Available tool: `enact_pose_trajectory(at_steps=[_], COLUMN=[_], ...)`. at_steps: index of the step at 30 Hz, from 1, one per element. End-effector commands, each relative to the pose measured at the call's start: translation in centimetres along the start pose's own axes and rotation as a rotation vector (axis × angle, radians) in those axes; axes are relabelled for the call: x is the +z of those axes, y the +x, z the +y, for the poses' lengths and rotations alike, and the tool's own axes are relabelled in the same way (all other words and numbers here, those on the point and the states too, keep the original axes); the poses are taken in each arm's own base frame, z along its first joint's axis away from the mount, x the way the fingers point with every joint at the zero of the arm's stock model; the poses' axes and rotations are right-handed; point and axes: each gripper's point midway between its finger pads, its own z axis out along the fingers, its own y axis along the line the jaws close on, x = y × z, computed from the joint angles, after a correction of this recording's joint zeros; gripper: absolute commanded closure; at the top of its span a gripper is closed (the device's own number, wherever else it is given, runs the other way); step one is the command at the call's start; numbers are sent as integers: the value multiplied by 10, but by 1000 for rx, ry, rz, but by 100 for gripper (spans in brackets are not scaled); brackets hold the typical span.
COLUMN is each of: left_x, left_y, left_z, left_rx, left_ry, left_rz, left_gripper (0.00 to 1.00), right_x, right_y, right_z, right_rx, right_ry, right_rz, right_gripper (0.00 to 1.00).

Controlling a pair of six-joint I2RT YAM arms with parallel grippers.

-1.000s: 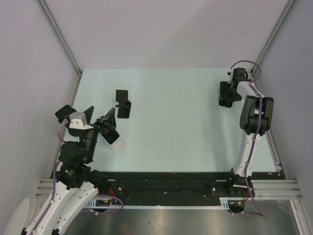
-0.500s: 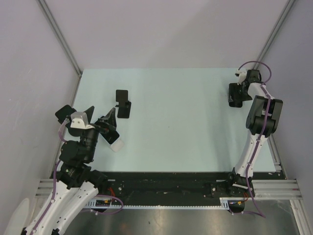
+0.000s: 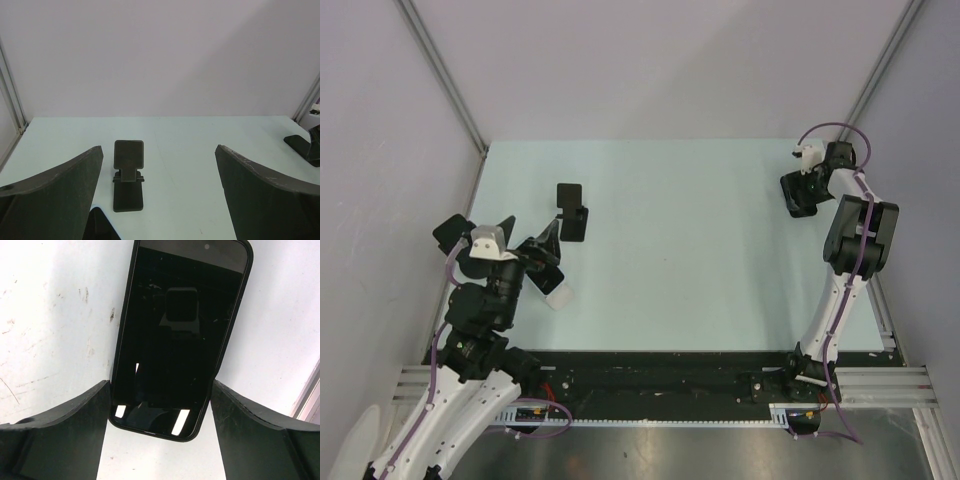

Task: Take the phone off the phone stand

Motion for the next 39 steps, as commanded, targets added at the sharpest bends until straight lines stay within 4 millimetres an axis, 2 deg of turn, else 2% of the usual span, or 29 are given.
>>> enact_pose_trajectory(at_steps=[1,3,8,11,12,14,15,16,18,19,21,24,25,28,30,33,39], left_x=[3,3,3,3,3,2,2,2,1,1,0,-1,-1,-2,-1,-1,3], left_y=[-3,-2,-2,-2,-2,-4,-4,-5,-6,-7,-7,-9,-9,-10,-9,-8,-2], left_z=[-3,-3,-4,-4,-5,-5,-6,-6,-7,-7,-8,-9,-9,-9,-9,-11,-13], left_rx=[30,32,32,29,27,22,20,17,11,8,4,0,1,-2,-1,0,8], left_ry=[21,20,27,28,31,32,35,39,42,43,48,55,56,56,58,67,69], left_rz=[-15,-16,-14,-14,-15,-18,-18,-22,-28,-28,-30,-34,-37,-39,-37,-33,-12], left_gripper=[0,0,0,0,0,0,0,0,0,0,0,0,0,0,0,0,0], right_x=[19,19,5,-16,-30,-44,-51,-69,-85,-102,-110,-112,-111,-99,-88,-77,-58], right_y=[44,44,36,14,3,-15,-25,-43,-64,-77,-86,-84,-78,-54,-41,-28,-18], right_z=[-8,-5,-19,-32,-35,-36,-30,-30,-18,-16,-7,-6,-15,-27,-28,-31,-38], right_rx=[-20,6,26,48,49,75,86,88,131,135,186,268,304,448,513,575,660], right_ry=[-2,-13,39,86,111,125,107,119,100,112,88,52,63,34,-9,-42,-74], right_rz=[117,99,54,-18,-51,-113,-149,-207,-280,-336,-378,-391,-389,-366,-346,-328,-328], right_gripper=[18,13,5,4,3,0,0,0,0,0,0,0,0,0,0,0,0])
